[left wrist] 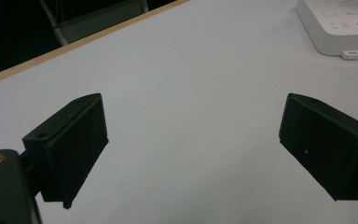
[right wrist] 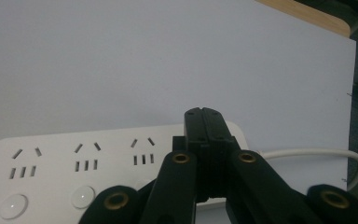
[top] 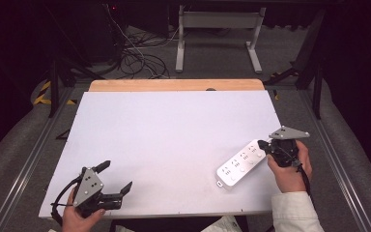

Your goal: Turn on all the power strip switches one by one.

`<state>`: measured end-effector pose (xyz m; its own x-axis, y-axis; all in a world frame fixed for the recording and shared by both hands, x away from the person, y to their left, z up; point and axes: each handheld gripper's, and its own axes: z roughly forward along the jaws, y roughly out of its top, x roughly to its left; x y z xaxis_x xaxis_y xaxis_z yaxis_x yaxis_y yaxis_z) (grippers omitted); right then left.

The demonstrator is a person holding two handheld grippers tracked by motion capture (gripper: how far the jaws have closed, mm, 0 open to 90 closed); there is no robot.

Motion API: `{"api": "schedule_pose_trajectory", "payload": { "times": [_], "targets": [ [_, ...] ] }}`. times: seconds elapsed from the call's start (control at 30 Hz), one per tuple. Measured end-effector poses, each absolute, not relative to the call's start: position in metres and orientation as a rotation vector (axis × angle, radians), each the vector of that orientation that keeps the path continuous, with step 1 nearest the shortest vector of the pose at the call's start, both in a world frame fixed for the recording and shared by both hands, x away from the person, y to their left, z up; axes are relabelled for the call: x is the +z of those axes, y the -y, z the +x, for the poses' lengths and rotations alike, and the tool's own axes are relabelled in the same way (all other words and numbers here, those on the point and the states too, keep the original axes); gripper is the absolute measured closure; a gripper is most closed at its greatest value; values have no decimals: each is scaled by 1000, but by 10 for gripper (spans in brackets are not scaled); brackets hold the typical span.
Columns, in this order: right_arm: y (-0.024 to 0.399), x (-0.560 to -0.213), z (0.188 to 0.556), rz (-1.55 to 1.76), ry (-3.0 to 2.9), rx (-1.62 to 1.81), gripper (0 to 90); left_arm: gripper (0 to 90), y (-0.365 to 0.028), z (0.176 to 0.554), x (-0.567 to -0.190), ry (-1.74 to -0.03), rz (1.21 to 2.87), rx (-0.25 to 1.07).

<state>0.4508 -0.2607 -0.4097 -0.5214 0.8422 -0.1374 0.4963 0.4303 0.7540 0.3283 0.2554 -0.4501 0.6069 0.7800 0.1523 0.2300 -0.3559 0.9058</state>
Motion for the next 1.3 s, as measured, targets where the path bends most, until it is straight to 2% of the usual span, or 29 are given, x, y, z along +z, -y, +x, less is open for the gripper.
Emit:
{"api": "schedule_pose_trajectory", "payload": {
  "times": [0.57,0.63,0.8,0.97,1.17,1.3],
  "targets": [
    [263,-404,446,1097,-2165,963,900,83,-255,328,-450,-804,1889,731],
    [265,-402,445,1096,-2145,981,750,82,-255,328,-450,-805,1887,731],
    [269,-394,439,1082,-2122,1021,665,82,-255,328,-450,-805,1887,733],
    [271,-384,431,1040,-2101,1100,495,83,-255,328,-450,-804,1886,732],
    [274,-376,421,998,-2083,1233,336,82,-256,328,-449,-803,1883,740],
    [268,-376,414,958,-2101,1296,278,83,-256,327,-449,-800,1883,738]
  ]
}}
